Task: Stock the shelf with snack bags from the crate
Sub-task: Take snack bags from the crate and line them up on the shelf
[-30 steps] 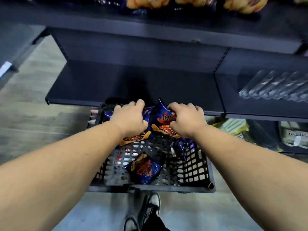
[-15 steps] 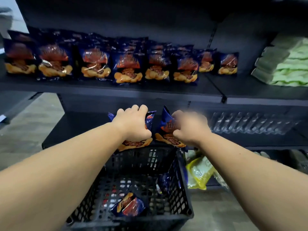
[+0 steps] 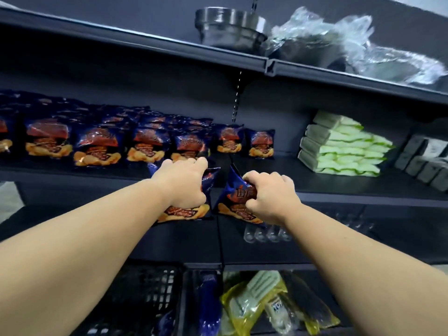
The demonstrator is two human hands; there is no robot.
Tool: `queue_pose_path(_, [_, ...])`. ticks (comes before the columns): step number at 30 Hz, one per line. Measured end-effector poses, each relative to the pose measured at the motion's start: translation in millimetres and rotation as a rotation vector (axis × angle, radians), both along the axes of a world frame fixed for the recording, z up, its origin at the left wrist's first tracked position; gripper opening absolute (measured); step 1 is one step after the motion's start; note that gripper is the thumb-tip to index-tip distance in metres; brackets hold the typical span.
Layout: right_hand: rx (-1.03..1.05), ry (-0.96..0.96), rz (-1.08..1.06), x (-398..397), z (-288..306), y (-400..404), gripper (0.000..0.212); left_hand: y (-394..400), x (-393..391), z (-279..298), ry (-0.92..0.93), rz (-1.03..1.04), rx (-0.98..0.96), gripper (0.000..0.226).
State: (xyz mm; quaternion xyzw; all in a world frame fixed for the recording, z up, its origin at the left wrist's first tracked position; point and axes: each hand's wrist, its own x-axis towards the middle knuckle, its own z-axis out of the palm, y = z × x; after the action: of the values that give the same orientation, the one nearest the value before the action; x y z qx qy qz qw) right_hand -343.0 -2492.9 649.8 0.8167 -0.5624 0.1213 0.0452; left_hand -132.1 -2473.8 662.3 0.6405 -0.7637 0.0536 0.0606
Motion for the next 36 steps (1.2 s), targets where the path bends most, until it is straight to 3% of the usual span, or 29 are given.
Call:
queue_pose_path(9, [-0.052, 0.022, 0.010, -78, 22, -49, 0.051, -46, -71, 30, -0.049, 0.000, -0.056, 0.058])
queue_pose_path(15, [-0.075, 0.064, -0.022, -89, 24, -95, 0.051, -98, -87, 38, -0.074, -0.023, -0.050, 0.058])
queue_pose_path(22, [-0.095, 0.115, -0.110, -99, 41, -178, 0.057, -182, -101, 47, 0.044, -0.030, -0.074, 0.060])
queue_pose_path(28, [-0.050, 0.122, -0.140, -107, 36, -245, 0.046, -251, -108, 43, 0.065, -0.045, -0.093, 0.054])
queue_pose_path(36, [-0.040, 0.137, -0.021, -103, 32, -307, 0.057, -303, -109, 36, 0.031, 0.003, -0.013, 0.059])
